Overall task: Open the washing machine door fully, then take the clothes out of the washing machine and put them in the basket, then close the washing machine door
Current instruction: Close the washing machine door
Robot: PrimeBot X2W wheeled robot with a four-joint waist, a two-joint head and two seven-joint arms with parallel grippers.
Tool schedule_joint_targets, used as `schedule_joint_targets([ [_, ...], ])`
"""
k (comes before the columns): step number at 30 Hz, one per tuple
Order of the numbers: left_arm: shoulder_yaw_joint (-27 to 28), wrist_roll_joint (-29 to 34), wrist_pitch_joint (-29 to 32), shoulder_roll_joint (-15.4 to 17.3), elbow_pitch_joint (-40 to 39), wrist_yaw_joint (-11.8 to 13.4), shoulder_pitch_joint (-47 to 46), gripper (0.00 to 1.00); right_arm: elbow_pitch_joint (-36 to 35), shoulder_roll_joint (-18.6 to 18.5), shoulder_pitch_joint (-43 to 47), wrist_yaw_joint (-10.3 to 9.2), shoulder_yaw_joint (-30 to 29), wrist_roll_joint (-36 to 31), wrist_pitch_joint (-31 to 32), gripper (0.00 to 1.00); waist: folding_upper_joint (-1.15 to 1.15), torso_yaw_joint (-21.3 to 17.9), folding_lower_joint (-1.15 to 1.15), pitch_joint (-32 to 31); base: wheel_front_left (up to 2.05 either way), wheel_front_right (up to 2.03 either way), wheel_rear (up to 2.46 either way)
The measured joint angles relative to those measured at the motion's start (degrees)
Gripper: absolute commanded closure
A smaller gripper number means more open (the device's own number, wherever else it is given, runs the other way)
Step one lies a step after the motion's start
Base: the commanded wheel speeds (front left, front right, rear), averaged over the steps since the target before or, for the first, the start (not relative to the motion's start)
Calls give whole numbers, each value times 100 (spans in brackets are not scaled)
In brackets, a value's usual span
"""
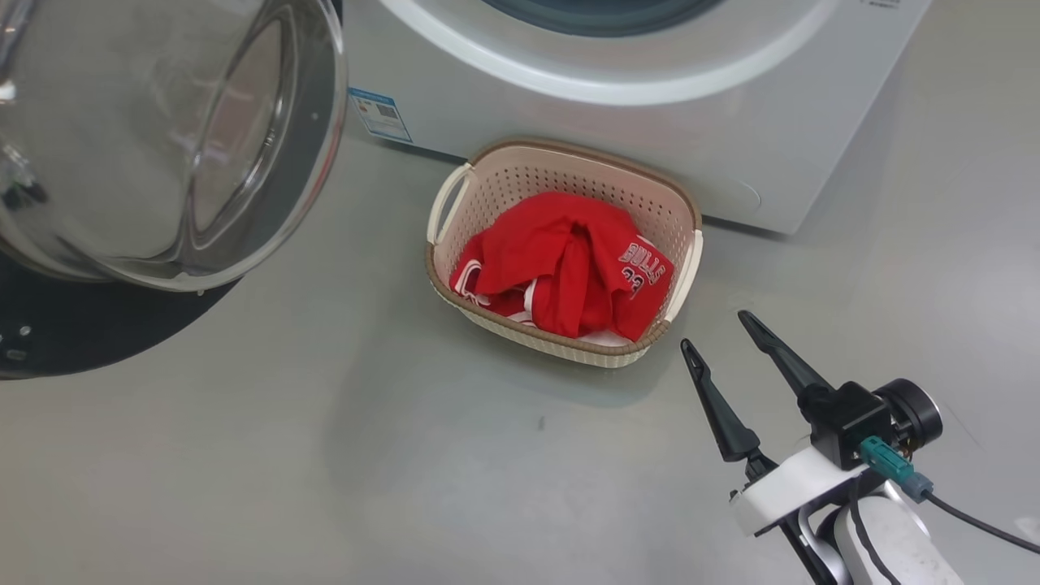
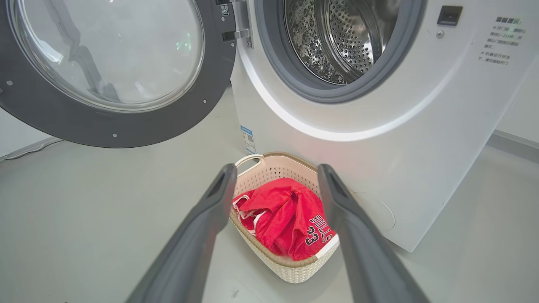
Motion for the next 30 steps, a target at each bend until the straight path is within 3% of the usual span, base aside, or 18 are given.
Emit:
schedule_joint_targets([
  [4,407,-421,416,198,554,636,-406,100,1,-31,-109,0,20,0,0,0,0,-121,0,127,0,0,0],
  [5,466,-425,468,248,664,676,-456,100,3,-41,-116,0,20,0,-1,0,0,-150,0,149,0,0,0],
  [21,612,-469,1135,683,2654,624,-1041,100,122,-100,-198,1,53,9,-12,0,0,-318,0,180,0,0,0],
  [30,470,-350,1449,916,3159,624,-1384,100,179,-99,-198,1,105,13,-54,0,0,-346,0,100,0,0,0],
])
